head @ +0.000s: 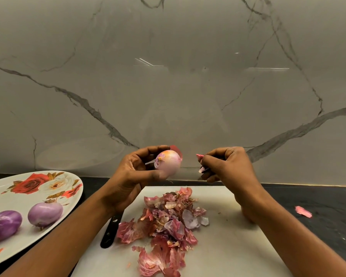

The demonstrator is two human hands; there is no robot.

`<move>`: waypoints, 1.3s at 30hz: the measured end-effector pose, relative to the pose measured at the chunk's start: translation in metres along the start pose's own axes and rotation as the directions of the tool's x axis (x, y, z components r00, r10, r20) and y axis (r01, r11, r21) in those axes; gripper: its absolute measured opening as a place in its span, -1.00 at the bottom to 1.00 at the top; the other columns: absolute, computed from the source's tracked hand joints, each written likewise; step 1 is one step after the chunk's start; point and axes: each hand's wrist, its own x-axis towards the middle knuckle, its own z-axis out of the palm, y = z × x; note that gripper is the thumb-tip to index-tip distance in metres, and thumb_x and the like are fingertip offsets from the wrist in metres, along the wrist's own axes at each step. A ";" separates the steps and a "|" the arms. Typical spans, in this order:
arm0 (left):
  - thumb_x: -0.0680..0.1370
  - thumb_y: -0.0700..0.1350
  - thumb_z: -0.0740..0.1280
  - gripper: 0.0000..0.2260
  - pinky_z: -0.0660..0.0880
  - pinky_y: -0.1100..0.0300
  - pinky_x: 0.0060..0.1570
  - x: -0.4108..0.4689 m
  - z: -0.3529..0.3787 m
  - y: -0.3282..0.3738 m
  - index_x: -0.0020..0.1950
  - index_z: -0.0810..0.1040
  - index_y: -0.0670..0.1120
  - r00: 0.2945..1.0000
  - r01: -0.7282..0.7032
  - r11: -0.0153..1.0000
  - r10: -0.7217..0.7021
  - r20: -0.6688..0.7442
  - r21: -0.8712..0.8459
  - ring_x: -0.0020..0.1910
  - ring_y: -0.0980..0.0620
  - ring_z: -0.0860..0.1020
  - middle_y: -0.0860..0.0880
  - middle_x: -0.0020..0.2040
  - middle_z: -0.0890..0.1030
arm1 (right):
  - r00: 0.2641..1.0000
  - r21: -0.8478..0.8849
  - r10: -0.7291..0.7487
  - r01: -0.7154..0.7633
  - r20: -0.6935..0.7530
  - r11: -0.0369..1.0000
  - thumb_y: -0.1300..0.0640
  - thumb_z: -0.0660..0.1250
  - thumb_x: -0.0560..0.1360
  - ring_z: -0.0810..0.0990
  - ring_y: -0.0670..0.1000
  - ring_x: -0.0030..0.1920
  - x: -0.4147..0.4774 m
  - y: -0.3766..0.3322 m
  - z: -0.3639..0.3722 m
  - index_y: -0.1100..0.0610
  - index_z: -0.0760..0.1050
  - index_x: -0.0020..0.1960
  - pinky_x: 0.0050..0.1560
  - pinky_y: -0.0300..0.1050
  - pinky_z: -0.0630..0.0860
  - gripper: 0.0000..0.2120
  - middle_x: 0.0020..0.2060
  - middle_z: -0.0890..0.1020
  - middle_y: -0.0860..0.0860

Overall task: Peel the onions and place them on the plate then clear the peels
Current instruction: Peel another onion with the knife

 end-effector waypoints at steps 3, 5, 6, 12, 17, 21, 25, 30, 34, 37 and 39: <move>0.24 -0.23 0.60 -0.42 0.67 0.08 0.08 0.000 0.001 0.001 0.27 0.71 -0.06 1.000 0.002 1.000 -0.002 0.005 -0.006 0.23 -0.21 0.68 -0.14 0.29 0.68 | 0.991 -0.023 0.040 -0.037 0.128 0.999 0.14 0.47 0.59 0.71 0.10 -0.35 -0.002 -0.003 0.001 0.24 0.72 -0.10 -0.34 -0.14 0.64 -0.82 -0.29 0.74 0.17; 0.23 -0.24 0.61 -0.42 0.68 0.05 0.10 0.001 0.002 0.000 0.26 0.71 -0.06 1.000 0.011 1.000 -0.011 0.008 0.009 0.22 -0.23 0.68 -0.14 0.28 0.68 | 0.970 -0.031 0.072 -0.067 0.232 0.997 0.16 0.41 0.63 0.72 0.15 -0.32 -0.004 -0.005 0.002 0.26 0.72 -0.05 -0.32 -0.11 0.64 -0.80 -0.25 0.76 0.20; 0.23 -0.24 0.61 -0.41 0.68 0.03 0.12 0.001 0.002 0.000 0.27 0.71 -0.07 1.000 0.014 1.000 -0.014 0.010 0.019 0.23 -0.25 0.68 -0.15 0.28 0.68 | 0.958 -0.031 0.076 -0.070 0.277 0.997 0.15 0.39 0.64 0.74 0.18 -0.28 -0.005 -0.006 0.003 0.27 0.73 -0.03 -0.29 -0.09 0.65 -0.79 -0.22 0.76 0.19; 0.28 -0.25 0.66 -0.37 0.65 -0.11 0.22 0.000 0.004 -0.002 0.34 0.66 -0.09 1.000 0.017 0.990 -0.019 0.015 0.139 0.23 -0.27 0.67 -0.21 0.26 0.69 | 0.937 0.017 0.037 -0.046 0.348 0.999 0.01 0.47 0.58 0.79 0.20 -0.13 -0.009 -0.008 0.008 0.15 0.70 0.19 -0.11 -0.01 0.74 -0.72 -0.08 0.78 0.14; 0.32 -0.38 0.62 -0.40 0.67 -0.10 0.16 -0.003 0.008 -0.003 0.34 0.66 -0.12 0.999 0.012 0.973 -0.019 0.029 0.231 0.20 -0.24 0.70 -0.19 0.22 0.71 | 0.912 0.032 0.022 -0.038 0.411 0.999 0.04 0.55 0.47 0.79 0.16 -0.07 -0.011 -0.003 0.015 0.06 0.58 0.35 0.04 0.08 0.74 -0.53 -0.08 0.79 0.12; 0.30 -0.37 0.61 -0.41 0.69 -0.08 0.13 -0.003 0.008 -0.002 0.32 0.66 -0.15 1.000 0.008 0.970 -0.013 0.017 0.243 0.17 -0.22 0.71 -0.17 0.20 0.72 | 0.902 0.035 -0.019 0.004 0.431 0.999 0.07 0.55 0.47 0.79 0.14 -0.03 -0.009 -0.001 0.012 0.15 0.62 0.35 0.01 0.00 0.74 -0.53 -0.04 0.79 0.11; 0.29 -0.37 0.62 -0.44 0.69 -0.06 0.12 -0.003 0.008 -0.002 0.29 0.68 -0.16 1.000 0.001 0.968 -0.006 0.020 0.253 0.17 -0.21 0.71 -0.17 0.20 0.71 | 0.885 0.068 -0.021 -0.012 0.464 0.998 0.12 0.51 0.52 0.79 0.17 -0.01 -0.008 0.001 0.011 0.20 0.64 0.34 0.03 -0.01 0.74 -0.59 0.00 0.79 0.13; 0.31 -0.37 0.61 -0.45 0.69 -0.04 0.12 -0.003 0.008 -0.003 0.28 0.69 -0.16 1.000 0.002 0.966 -0.005 0.008 0.260 0.17 -0.20 0.71 -0.16 0.20 0.71 | 0.881 0.068 -0.022 -0.012 0.473 0.998 0.15 0.45 0.60 0.79 0.16 0.00 -0.008 0.004 0.012 0.19 0.64 0.35 0.06 -0.01 0.73 -0.67 0.01 0.79 0.12; 0.32 -0.37 0.61 -0.46 0.69 -0.02 0.12 -0.002 0.007 -0.003 0.29 0.68 -0.17 1.000 0.002 0.966 -0.003 0.003 0.257 0.18 -0.20 0.71 -0.17 0.21 0.71 | 0.878 0.065 -0.030 -0.001 0.478 0.998 0.13 0.40 0.63 0.78 0.17 0.04 -0.007 0.006 0.012 0.17 0.62 0.37 0.17 0.12 0.70 -0.67 0.04 0.78 0.12; 0.31 -0.37 0.61 -0.45 0.68 -0.02 0.12 -0.001 0.006 -0.004 0.29 0.68 -0.17 1.000 0.003 0.972 -0.002 -0.005 0.236 0.18 -0.22 0.70 -0.19 0.23 0.70 | 0.885 0.059 -0.041 0.015 0.464 0.998 0.12 0.37 0.65 0.78 0.15 0.06 -0.007 0.006 0.014 0.15 0.62 0.37 0.20 0.16 0.69 -0.68 0.05 0.78 0.11; 0.31 -0.36 0.61 -0.46 0.68 0.00 0.11 -0.001 0.006 -0.004 0.29 0.69 -0.16 1.000 0.003 0.975 -0.002 -0.008 0.221 0.18 -0.23 0.70 -0.19 0.22 0.70 | 0.894 0.055 -0.046 0.024 0.446 0.998 0.11 0.34 0.67 0.78 0.15 0.06 -0.007 0.007 0.014 0.16 0.63 0.36 0.19 0.16 0.69 -0.70 0.03 0.78 0.12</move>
